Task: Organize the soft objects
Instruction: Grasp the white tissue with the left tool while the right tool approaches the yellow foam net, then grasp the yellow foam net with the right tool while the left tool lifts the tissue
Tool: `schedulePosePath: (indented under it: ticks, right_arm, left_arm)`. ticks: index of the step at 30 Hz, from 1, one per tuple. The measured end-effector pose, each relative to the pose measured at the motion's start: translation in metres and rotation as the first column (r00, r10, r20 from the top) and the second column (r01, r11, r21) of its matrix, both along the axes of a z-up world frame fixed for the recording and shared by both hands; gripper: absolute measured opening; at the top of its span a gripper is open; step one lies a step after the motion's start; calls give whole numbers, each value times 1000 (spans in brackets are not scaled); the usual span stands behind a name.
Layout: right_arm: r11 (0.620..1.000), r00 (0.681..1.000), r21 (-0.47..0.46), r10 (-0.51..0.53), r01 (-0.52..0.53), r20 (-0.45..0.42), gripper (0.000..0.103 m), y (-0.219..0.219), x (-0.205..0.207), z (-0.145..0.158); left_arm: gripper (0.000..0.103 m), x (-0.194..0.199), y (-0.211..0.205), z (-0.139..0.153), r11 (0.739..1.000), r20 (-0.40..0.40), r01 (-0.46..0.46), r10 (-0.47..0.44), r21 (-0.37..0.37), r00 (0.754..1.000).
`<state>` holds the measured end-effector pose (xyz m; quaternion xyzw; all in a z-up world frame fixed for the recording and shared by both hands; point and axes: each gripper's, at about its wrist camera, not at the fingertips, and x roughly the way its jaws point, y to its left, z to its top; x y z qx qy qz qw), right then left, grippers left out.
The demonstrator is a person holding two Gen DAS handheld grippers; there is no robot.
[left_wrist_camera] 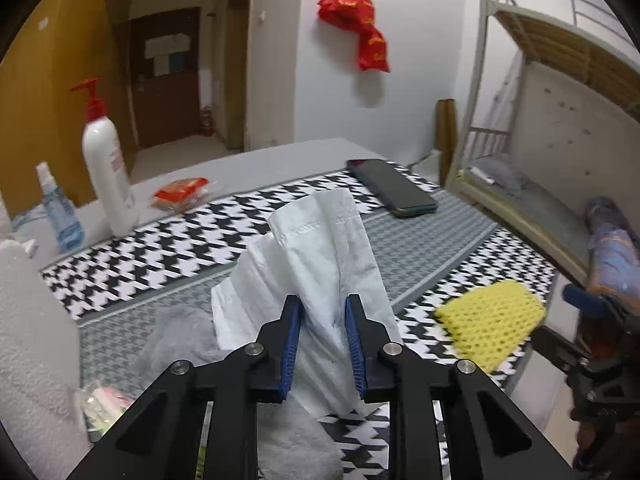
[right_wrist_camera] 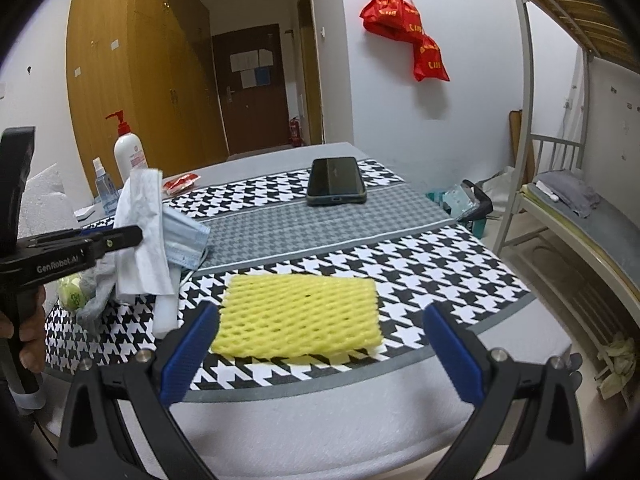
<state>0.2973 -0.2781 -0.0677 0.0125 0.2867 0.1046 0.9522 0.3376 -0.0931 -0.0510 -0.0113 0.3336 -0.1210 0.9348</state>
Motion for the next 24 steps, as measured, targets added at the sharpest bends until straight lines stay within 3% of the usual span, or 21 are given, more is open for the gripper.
schedulePosePath:
  ticks: [7,9,11,16,24]
  right_arm:
    - [999,1000,-35,16,-17,-18,103,5,8,-2]
    - [998,999,-55,27,-28,-32,103,9,11,-3]
    - [997,999,-70,37,-39,-34,103,12,12,-4]
    - [992,997,-107,59,-64,-49,103,20,19,-6]
    - [986,993,-131,92,-101,-68,103,30,25,-9]
  left_arm:
    - [20,-15,6,12,995,86,62,-56,-74,995]
    - [20,-21,9,18,992,122,79,-67,-96,990]
    - [13,-27,11,24,989,166,96,-76,-115,983]
    - [13,-34,8,30,979,226,157,-124,-133,966]
    - [11,-26,0,21,986,153,143,-129,-88,980]
